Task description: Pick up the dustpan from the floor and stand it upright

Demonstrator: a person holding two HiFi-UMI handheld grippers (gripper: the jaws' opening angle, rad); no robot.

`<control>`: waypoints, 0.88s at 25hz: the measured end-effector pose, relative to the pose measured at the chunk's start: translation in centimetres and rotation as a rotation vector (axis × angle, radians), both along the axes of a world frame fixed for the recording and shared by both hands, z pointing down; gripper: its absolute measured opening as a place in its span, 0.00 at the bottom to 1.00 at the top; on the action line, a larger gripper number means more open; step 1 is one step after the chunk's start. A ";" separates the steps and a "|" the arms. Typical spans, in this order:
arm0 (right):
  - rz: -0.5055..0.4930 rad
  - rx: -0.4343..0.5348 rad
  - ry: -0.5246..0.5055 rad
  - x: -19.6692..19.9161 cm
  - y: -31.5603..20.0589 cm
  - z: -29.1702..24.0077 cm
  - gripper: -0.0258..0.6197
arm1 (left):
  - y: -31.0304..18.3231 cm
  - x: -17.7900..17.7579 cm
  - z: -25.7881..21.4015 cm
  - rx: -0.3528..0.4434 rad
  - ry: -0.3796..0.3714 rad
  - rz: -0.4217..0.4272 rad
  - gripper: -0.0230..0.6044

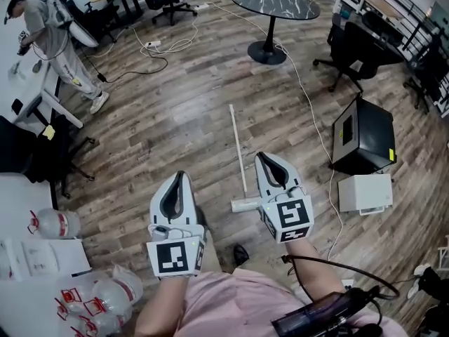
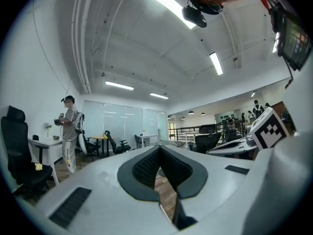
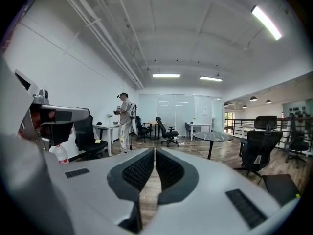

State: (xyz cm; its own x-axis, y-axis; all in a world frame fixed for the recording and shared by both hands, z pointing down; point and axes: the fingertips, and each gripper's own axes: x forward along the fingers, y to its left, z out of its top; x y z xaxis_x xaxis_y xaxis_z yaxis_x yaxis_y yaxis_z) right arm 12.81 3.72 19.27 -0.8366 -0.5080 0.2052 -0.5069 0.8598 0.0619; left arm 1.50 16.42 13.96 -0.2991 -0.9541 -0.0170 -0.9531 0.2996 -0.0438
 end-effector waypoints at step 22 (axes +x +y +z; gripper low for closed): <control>0.217 0.011 0.055 -24.5 -17.2 1.8 0.06 | -16.1 -29.4 3.1 -0.020 0.048 0.126 0.05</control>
